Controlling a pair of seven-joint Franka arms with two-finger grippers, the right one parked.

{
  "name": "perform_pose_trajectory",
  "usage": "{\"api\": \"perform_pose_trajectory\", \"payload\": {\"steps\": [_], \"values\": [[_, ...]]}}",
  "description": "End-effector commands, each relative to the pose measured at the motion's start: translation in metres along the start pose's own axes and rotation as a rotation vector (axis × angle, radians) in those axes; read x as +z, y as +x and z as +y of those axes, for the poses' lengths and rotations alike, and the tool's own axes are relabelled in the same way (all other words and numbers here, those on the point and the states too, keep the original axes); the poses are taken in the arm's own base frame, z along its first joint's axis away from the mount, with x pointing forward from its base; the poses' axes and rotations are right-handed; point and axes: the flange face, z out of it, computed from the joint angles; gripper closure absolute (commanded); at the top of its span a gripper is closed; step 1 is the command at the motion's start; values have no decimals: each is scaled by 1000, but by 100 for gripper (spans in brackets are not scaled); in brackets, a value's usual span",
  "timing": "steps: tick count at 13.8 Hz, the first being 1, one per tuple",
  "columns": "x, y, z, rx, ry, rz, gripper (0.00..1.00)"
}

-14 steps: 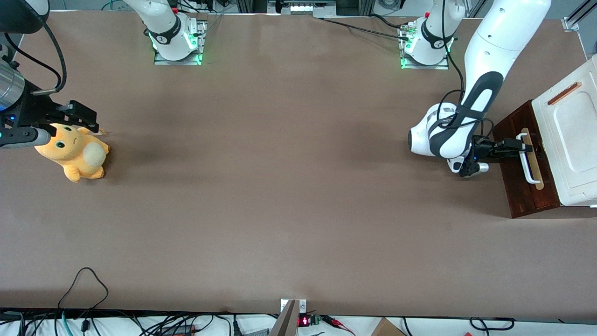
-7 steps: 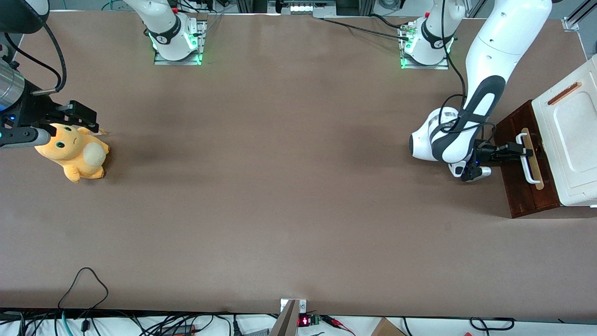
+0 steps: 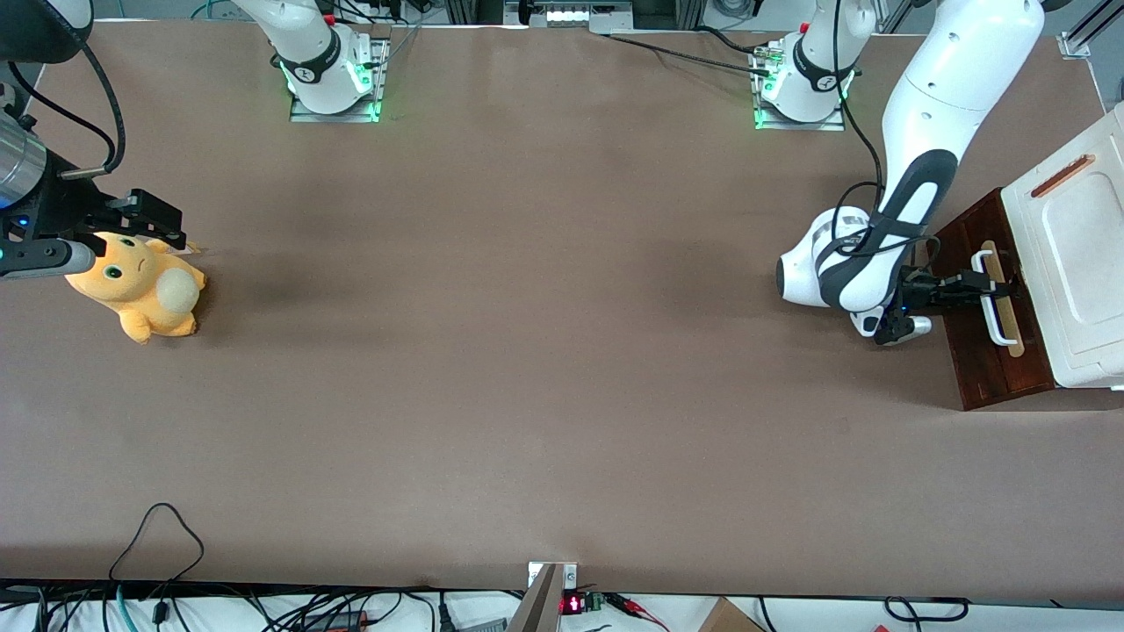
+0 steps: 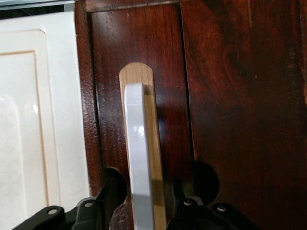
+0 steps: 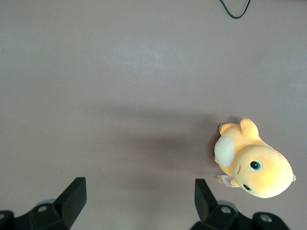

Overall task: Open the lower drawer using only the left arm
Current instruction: 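Close the left gripper on the white bar handle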

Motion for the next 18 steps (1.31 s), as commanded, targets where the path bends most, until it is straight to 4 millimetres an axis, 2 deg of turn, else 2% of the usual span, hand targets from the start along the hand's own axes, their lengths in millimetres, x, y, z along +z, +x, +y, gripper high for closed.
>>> {"api": "perform_pose_trajectory", "payload": {"steps": [1, 4, 7, 11, 16, 18], "values": [[3, 6, 1, -17, 13, 7, 55], [1, 14, -5, -37, 10, 8, 66], [-1, 14, -5, -38, 10, 11, 70], [0, 14, -4, -36, 9, 9, 81], [0, 14, -4, -36, 9, 9, 89], [-1, 14, -5, -37, 10, 11, 89]]}}
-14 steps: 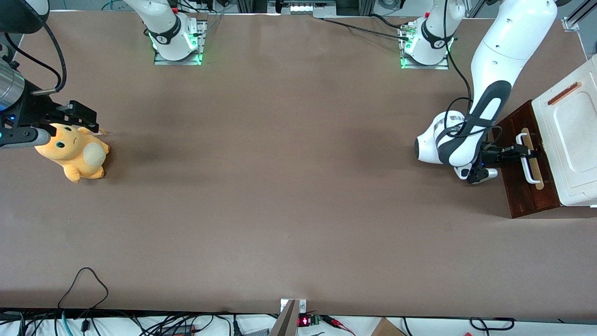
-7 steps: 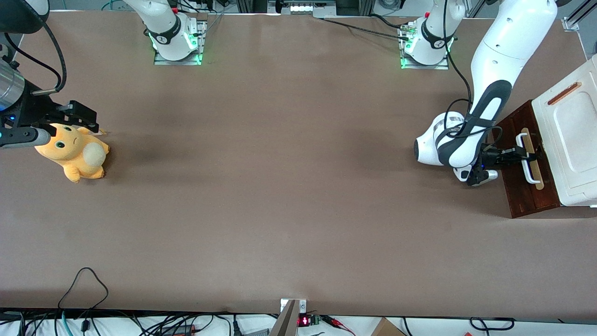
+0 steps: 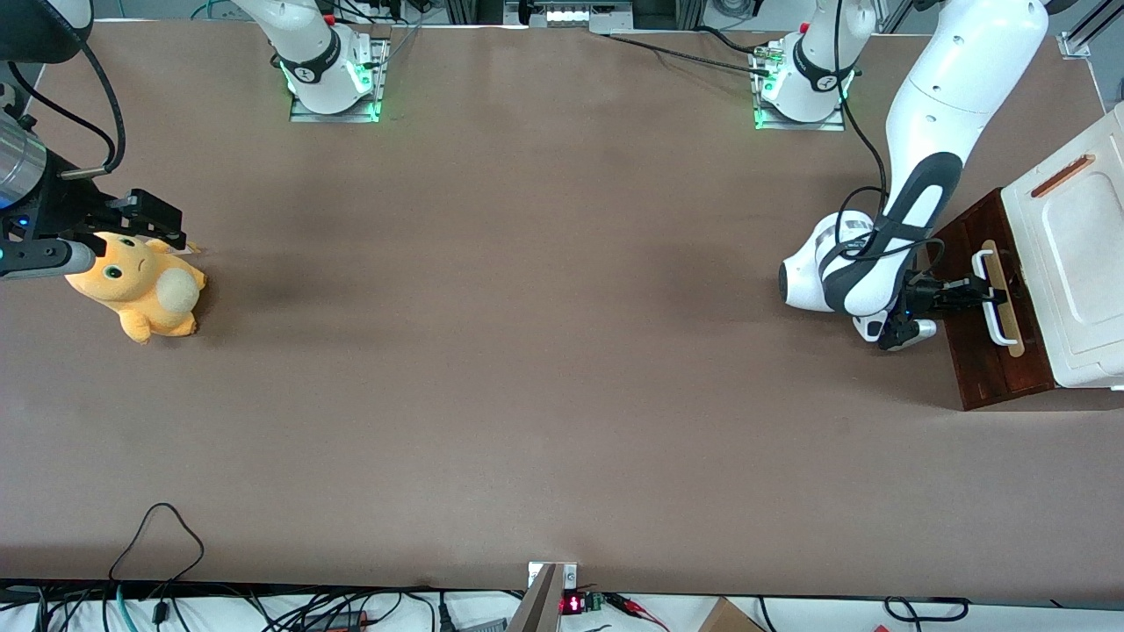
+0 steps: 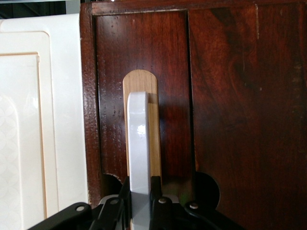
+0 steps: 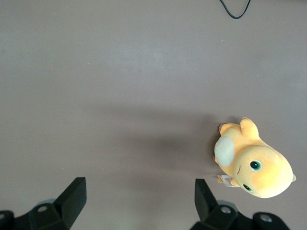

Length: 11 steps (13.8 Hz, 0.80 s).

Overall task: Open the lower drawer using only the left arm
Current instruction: 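Close the left gripper on the white bar handle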

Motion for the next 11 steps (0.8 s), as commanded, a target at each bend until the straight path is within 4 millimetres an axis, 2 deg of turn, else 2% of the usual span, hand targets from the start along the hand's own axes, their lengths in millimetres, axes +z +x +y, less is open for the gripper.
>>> {"api": "perform_pose_trajectory", "payload": {"steps": [1, 3, 11], "values": [[-1, 7, -3, 1, 17, 15, 90], [-8, 9, -6, -5, 14, 24, 99], [-60, 12, -11, -17, -24, 91, 100]]}}
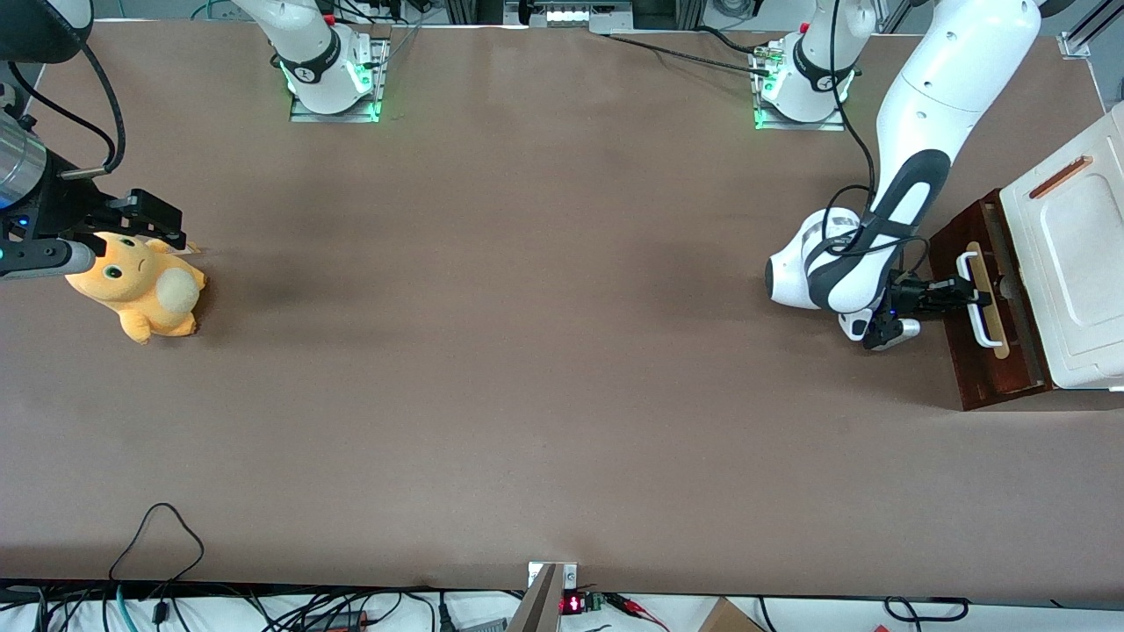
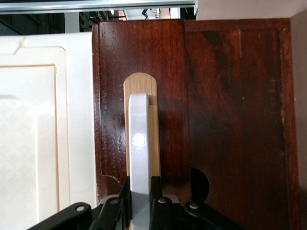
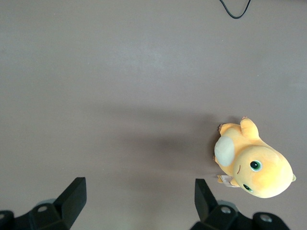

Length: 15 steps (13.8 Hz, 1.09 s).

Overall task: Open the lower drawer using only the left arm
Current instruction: 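Pull the handle with the left gripper, sliding the drawer outward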

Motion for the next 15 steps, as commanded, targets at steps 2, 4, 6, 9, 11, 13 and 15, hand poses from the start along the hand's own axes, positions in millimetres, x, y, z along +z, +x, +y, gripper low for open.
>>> {"api": "perform_pose_trajectory", "payload": {"steps": [2, 4, 6, 9, 11, 13, 15], "values": [[-41, 10, -8, -10, -19, 64, 100], [-59, 9, -10, -14, -12, 84, 100], [-70, 9, -11, -20, -15, 101, 100], [-80, 9, -11, -21, -21, 116, 100], [-89, 8, -12, -21, -20, 127, 99], [-92, 7, -13, -21, -20, 130, 99], [-98, 6, -13, -20, -28, 133, 99]]}}
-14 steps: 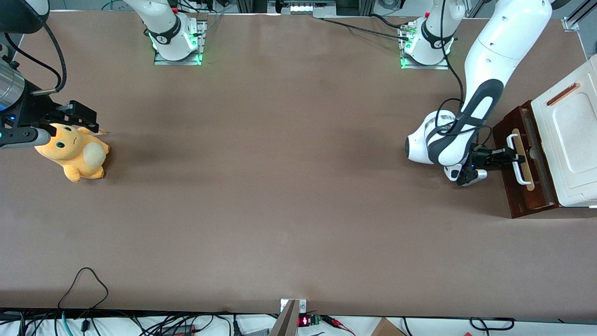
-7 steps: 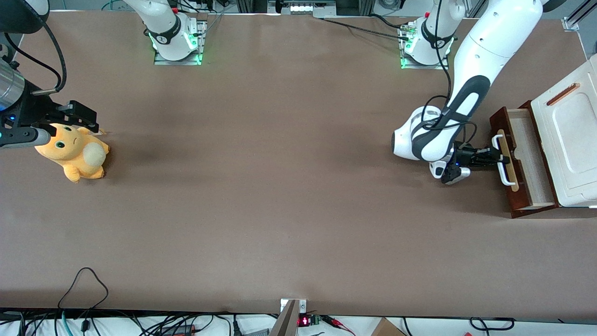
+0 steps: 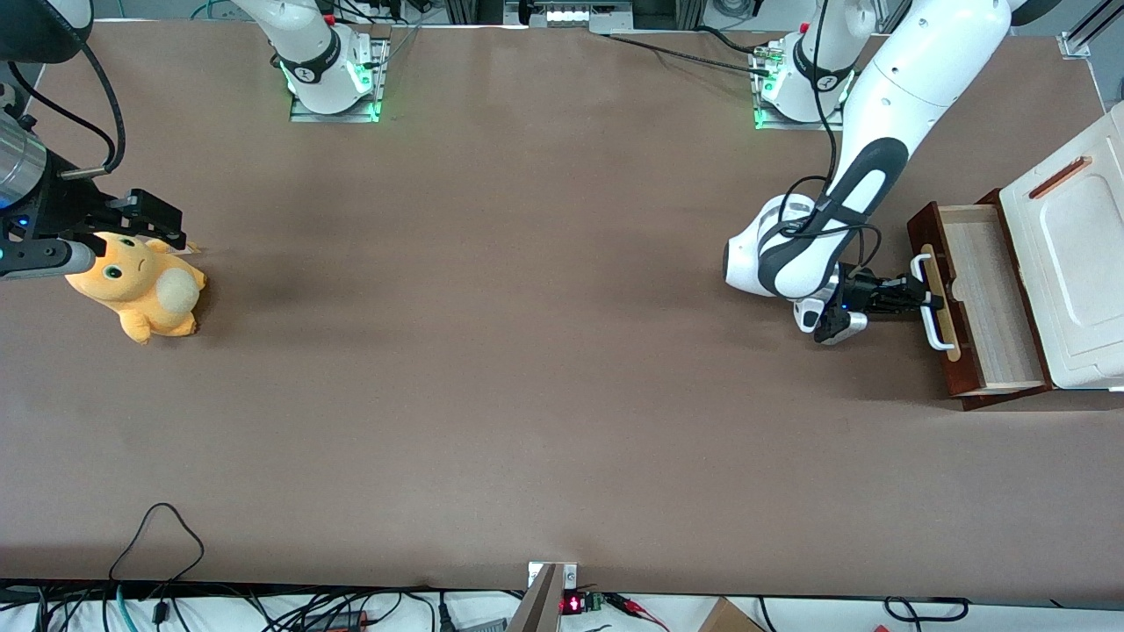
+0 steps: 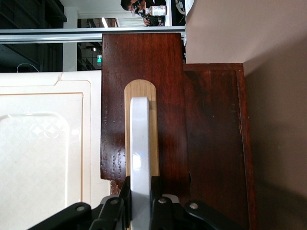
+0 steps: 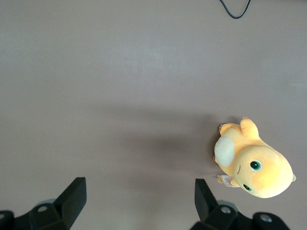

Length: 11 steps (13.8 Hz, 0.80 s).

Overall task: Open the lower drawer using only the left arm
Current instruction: 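Pull the handle with the left gripper, sliding the drawer outward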

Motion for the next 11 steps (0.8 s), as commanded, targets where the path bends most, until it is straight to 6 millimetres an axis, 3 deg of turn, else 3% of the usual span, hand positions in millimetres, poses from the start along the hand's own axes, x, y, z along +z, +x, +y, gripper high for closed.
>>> {"api": "perform_pose_trajectory", "payload": {"steps": [1, 3, 4, 6, 7, 9, 11], "values": [[-23, 9, -7, -14, 3, 34, 99], [-23, 8, -5, -8, 2, 33, 92], [-23, 8, -5, -3, 2, 33, 67], [-23, 8, -6, -5, 2, 33, 8], [-23, 9, -8, -6, 0, 35, 0], [-23, 8, -9, -9, -7, 21, 0], [-37, 27, -27, -52, -93, -61, 0]]}}
